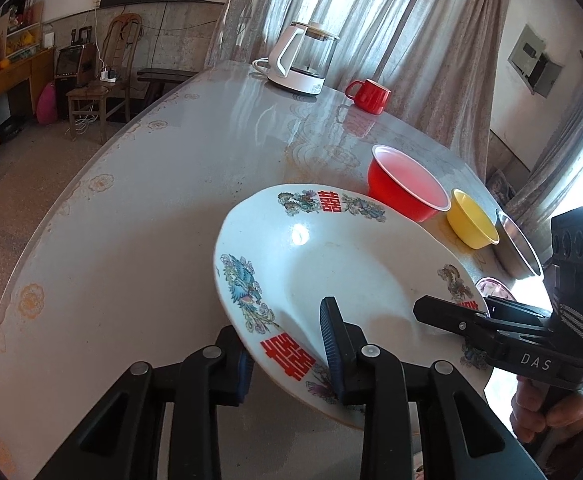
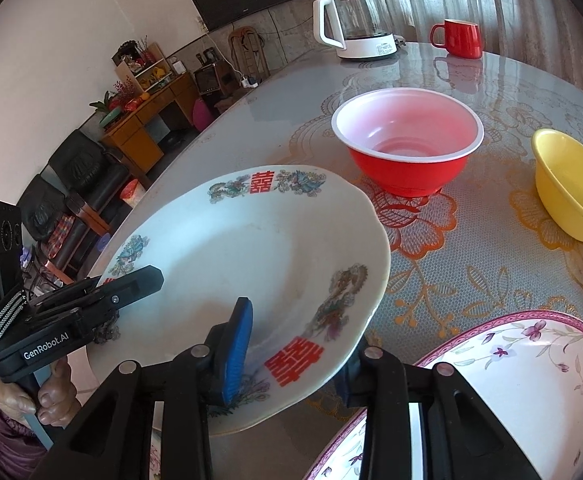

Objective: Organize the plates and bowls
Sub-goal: 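Carry the double-happiness plate with both grippers over the purple-floral plate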

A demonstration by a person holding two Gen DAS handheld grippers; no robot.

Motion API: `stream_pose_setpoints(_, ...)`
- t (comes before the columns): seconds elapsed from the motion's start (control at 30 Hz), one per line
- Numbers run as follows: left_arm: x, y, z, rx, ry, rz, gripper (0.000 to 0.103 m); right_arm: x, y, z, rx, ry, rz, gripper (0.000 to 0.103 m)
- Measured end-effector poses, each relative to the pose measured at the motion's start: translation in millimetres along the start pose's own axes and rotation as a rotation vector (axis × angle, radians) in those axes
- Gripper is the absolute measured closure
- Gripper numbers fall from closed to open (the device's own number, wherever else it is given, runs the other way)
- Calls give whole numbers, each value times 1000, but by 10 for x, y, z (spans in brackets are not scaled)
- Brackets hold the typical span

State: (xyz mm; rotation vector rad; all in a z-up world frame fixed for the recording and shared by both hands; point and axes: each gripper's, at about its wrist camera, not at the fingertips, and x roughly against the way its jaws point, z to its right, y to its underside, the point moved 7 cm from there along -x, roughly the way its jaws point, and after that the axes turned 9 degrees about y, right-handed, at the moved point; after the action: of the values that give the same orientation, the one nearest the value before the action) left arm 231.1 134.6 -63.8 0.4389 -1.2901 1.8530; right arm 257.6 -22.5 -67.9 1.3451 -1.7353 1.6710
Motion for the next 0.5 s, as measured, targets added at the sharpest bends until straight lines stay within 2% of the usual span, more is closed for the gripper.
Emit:
stream_pose_setpoints(0.13,11,16,23,2,1,13,72,1,18,-12,13,25,9,68)
stream_pose_setpoints(0.5,176,15,105,-20,6,59,70,101,-38,-9,11,13,60,68)
